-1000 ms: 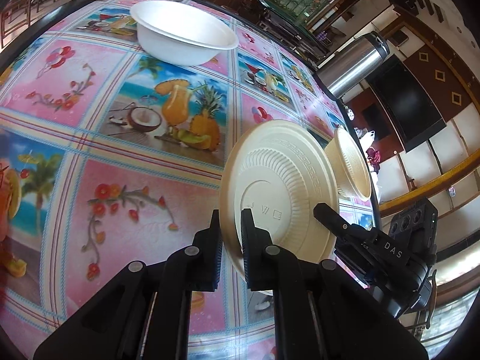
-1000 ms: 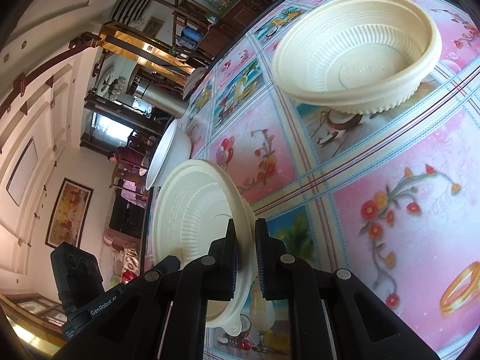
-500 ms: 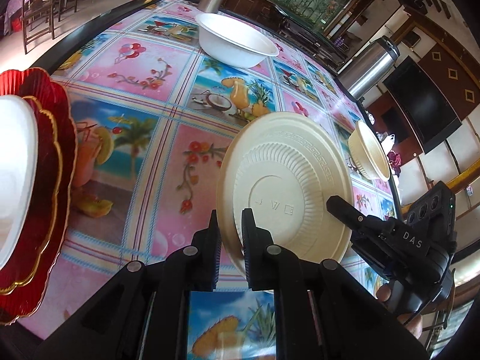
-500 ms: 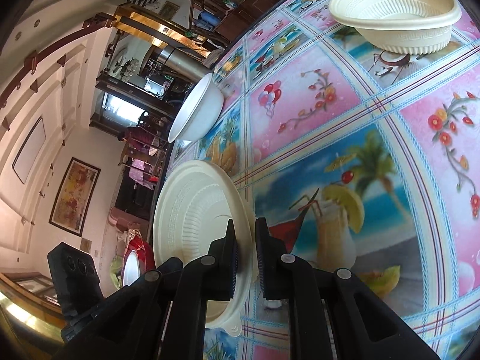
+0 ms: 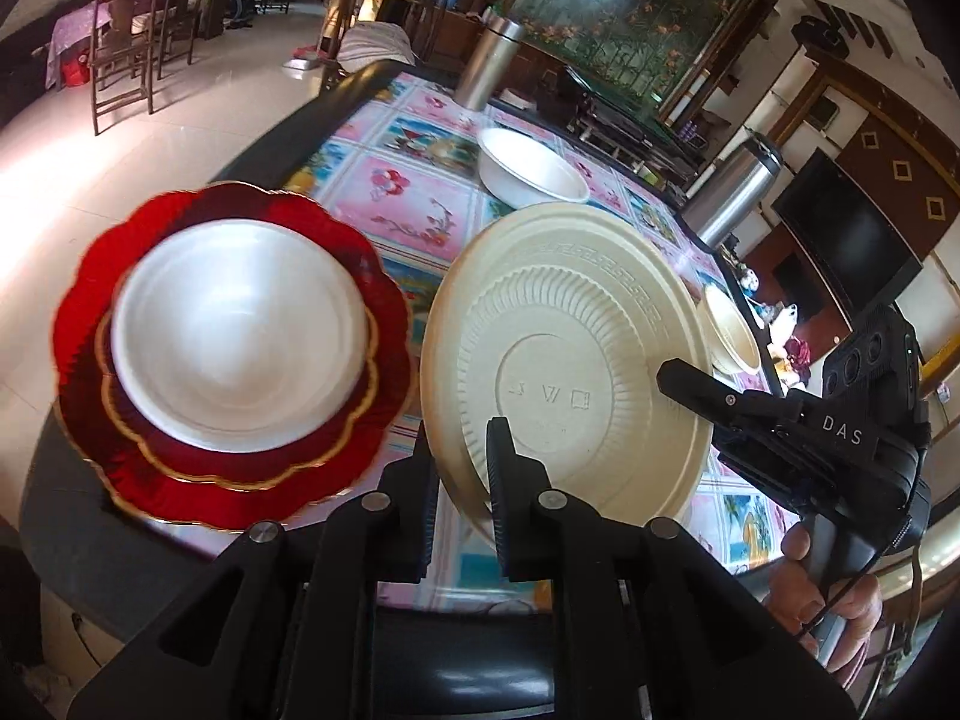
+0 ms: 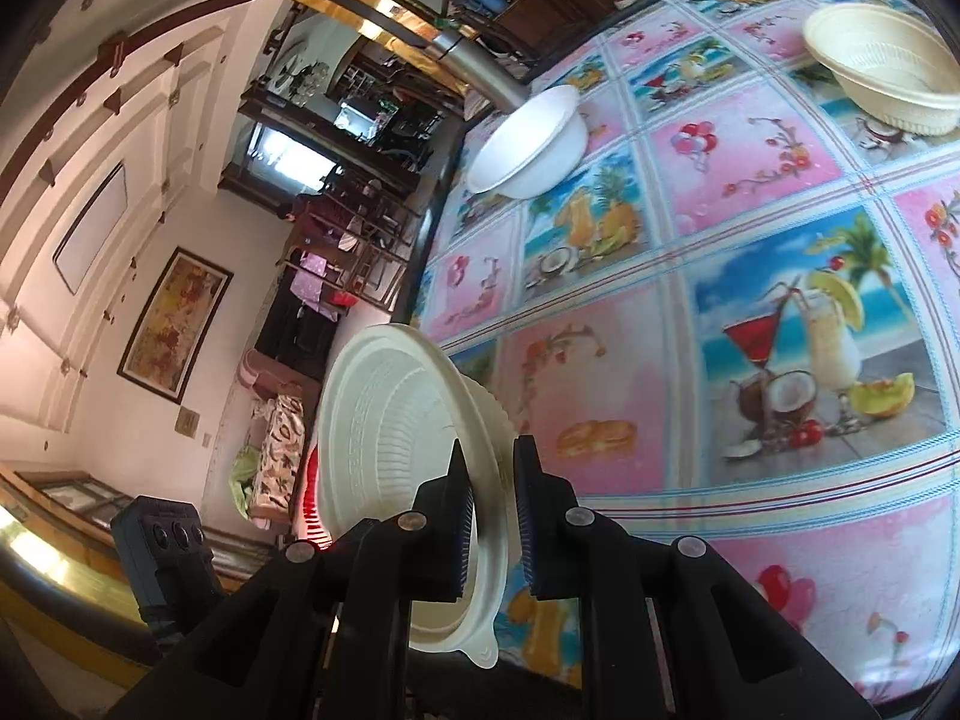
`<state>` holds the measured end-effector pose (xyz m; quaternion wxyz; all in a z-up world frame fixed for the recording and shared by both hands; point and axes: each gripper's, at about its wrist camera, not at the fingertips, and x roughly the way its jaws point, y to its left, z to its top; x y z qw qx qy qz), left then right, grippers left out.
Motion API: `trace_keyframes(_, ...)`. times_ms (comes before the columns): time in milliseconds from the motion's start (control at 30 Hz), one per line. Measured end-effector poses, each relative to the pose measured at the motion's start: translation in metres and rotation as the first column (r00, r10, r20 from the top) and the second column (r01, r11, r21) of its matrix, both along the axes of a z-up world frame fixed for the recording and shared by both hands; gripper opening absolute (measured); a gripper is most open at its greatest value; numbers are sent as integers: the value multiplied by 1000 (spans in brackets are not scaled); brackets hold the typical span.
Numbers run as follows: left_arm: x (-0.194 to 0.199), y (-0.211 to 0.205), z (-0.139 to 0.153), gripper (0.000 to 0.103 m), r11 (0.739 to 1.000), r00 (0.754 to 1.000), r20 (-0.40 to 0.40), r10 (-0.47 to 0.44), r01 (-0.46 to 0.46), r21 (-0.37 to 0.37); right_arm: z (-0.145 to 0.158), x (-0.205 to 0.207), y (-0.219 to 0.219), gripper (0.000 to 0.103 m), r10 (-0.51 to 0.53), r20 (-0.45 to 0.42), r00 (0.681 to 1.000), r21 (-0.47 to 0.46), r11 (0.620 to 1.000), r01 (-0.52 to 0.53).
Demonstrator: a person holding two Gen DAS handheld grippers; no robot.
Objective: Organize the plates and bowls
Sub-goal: 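Lift the cream bowl and carry it over the plate stack, then lower the cream bowl onto the white plate and open both grippers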
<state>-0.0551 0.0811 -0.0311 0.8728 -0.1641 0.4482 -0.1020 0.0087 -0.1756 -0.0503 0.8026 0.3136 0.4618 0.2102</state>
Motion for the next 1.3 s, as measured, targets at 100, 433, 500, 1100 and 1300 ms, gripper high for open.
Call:
trace_keyframes(100, -1, 28, 4, 13, 998, 998, 5, 60, -60, 6, 9, 9, 36, 13, 58, 15, 998, -5, 998, -58)
trace_keyframes(433, 21, 86, -13, 13, 985, 983, -74, 165, -168, -32, -9, 44, 121, 13, 152, -29, 988, -6, 988, -152)
trace_keyframes(500, 26, 92, -16, 13, 982, 980, -87, 178, -182, -41, -14, 51, 129, 13, 153, -36, 987, -7, 988, -154)
trace_keyframes(1100, 32, 126, -26, 13, 957, 952, -129, 277, -286, -54, -44, 58, 162, 16, 202, -8, 979, -46, 978, -202)
trace_keyframes(1300, 27, 116, -11, 14, 956, 954, -69, 292, -288, 53, -46, 55, 163, 18, 223, 14, 975, -66, 973, -222)
